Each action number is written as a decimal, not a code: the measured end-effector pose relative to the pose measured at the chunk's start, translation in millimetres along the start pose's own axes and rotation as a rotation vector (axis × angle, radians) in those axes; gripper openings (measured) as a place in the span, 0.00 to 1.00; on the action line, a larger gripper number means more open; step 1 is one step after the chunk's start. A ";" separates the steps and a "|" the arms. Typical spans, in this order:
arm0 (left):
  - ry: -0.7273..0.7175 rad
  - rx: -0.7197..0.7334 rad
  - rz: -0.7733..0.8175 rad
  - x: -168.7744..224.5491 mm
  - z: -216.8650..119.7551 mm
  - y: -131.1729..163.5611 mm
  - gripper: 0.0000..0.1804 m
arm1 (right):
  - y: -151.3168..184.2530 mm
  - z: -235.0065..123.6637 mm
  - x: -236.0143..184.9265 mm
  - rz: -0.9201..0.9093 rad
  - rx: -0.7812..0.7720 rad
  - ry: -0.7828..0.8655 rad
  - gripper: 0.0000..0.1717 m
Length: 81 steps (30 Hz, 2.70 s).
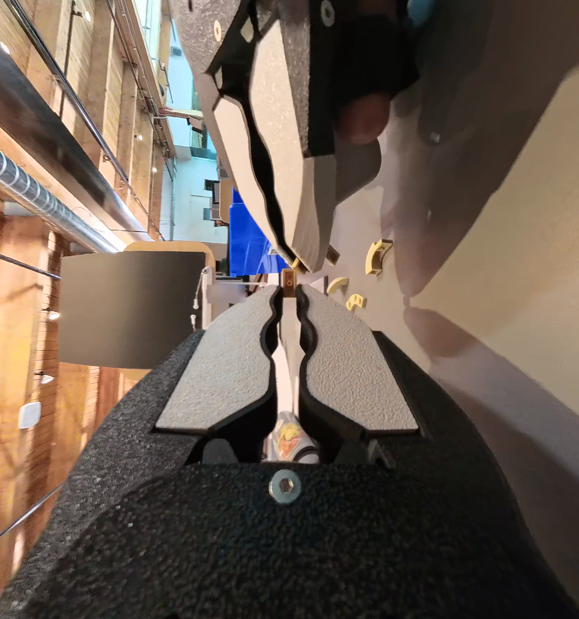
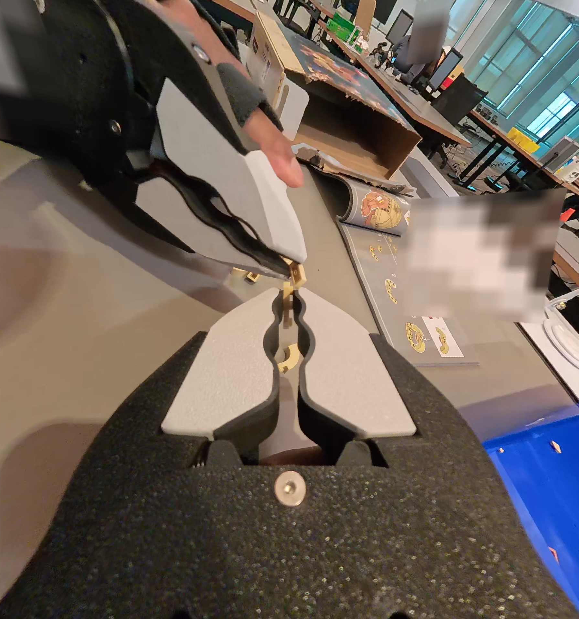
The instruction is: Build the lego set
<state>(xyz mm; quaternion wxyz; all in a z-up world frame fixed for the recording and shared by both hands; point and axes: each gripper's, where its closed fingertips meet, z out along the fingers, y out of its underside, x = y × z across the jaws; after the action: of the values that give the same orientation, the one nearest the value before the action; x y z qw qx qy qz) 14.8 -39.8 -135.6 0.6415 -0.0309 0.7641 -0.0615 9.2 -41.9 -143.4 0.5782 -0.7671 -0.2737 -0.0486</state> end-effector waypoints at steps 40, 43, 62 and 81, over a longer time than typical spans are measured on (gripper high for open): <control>-0.123 0.078 0.325 -2.9 -6.8 -7.2 0.04 | -1.7 1.4 -3.8 0.011 0.006 -0.007 0.04; -0.137 0.095 0.338 -5.0 -8.0 -9.3 0.04 | -4.0 0.3 -3.2 0.033 0.022 -0.014 0.04; -0.057 0.214 0.333 2.3 -13.6 -13.2 0.04 | -2.0 2.7 -10.2 -0.082 0.001 0.013 0.04; -0.043 0.305 0.322 4.0 -17.8 -16.1 0.04 | -4.0 0.7 -14.9 -0.126 0.021 -0.001 0.03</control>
<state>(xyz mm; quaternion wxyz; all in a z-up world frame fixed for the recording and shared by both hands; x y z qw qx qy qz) -3.9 -55.3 -134.4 0.6563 0.1877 0.7272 -0.0723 -5.5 -46.0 -146.0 0.5820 -0.7422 -0.3221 -0.0817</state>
